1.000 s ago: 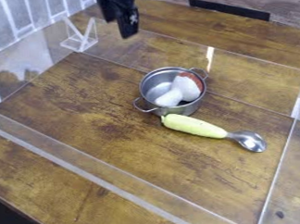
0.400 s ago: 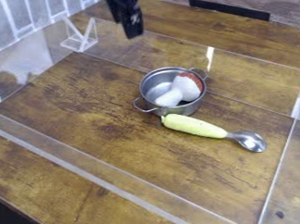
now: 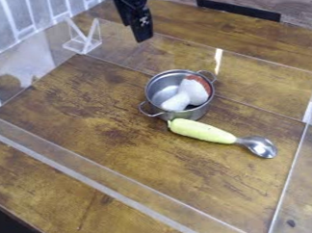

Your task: Put the mushroom in the silver pot

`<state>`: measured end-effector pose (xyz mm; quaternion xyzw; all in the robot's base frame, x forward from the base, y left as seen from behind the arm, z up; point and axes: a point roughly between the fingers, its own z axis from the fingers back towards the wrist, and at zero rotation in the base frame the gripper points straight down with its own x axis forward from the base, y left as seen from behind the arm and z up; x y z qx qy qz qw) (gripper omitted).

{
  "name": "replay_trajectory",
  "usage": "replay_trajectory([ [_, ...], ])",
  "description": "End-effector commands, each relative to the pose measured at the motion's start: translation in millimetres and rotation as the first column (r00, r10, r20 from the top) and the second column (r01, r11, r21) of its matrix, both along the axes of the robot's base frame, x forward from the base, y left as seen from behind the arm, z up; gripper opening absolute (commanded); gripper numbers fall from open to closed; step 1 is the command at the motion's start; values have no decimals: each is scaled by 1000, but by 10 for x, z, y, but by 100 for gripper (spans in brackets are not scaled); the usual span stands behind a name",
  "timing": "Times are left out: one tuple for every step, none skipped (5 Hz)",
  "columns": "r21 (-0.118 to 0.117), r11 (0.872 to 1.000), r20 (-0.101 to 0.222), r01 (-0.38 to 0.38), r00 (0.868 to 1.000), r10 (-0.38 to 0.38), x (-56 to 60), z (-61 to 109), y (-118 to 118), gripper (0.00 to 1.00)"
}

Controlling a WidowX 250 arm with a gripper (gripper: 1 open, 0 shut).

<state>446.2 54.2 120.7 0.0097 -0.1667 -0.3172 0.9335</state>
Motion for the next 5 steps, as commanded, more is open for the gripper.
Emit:
replay_trajectory([
  [-13, 999, 36, 39, 999, -38, -13, -12, -73, 100],
  [-20, 998, 32, 59, 998, -58, -32, -124, -83, 100],
  [-17, 993, 25, 116, 993, -115, -22, -174, -86, 100],
  [-12, 985, 18, 171, 985, -171, -12, -196, -83, 100],
  [-9, 988, 14, 157, 988, -156, 60, -245, -85, 100],
])
